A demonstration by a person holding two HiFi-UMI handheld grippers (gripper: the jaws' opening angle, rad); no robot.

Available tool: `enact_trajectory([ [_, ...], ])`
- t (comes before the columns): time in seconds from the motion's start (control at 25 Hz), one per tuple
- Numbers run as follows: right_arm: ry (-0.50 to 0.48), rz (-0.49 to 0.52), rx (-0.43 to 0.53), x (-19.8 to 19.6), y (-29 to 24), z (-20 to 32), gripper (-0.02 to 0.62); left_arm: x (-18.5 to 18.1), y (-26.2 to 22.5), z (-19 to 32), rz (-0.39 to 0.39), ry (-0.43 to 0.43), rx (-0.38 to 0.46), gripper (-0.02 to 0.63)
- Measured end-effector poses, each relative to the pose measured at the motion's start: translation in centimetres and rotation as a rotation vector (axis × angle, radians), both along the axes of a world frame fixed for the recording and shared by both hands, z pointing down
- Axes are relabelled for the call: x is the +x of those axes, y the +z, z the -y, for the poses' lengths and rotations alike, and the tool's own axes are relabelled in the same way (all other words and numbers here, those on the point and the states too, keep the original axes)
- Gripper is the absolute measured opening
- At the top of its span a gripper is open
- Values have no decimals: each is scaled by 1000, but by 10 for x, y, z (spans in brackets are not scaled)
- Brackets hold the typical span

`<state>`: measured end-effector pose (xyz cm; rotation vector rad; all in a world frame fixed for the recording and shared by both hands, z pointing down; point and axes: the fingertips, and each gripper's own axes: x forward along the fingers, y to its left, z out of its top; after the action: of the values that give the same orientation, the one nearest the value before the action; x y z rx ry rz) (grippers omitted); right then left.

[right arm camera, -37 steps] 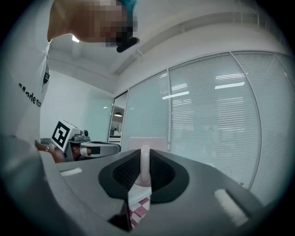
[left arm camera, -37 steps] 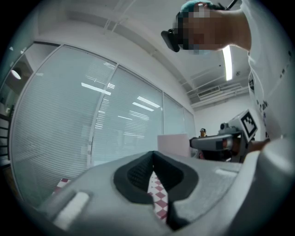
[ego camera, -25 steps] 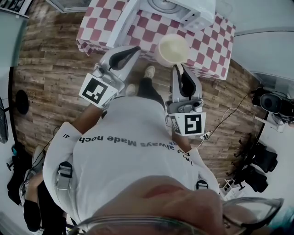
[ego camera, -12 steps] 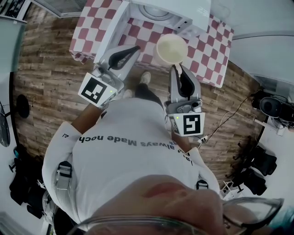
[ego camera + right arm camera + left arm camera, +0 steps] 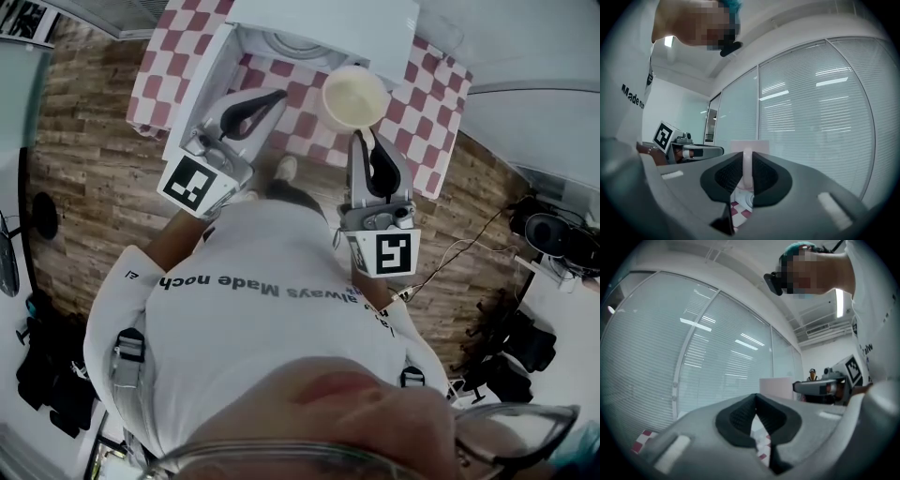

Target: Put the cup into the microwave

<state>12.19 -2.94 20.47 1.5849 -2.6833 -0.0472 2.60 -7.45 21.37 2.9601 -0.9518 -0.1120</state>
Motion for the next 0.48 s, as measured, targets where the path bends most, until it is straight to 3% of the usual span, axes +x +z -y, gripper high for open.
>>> enact_trajectory([
  [0.48,-6,14,2,60,7,47,40,56,3,47,-4,-16,-4,2],
])
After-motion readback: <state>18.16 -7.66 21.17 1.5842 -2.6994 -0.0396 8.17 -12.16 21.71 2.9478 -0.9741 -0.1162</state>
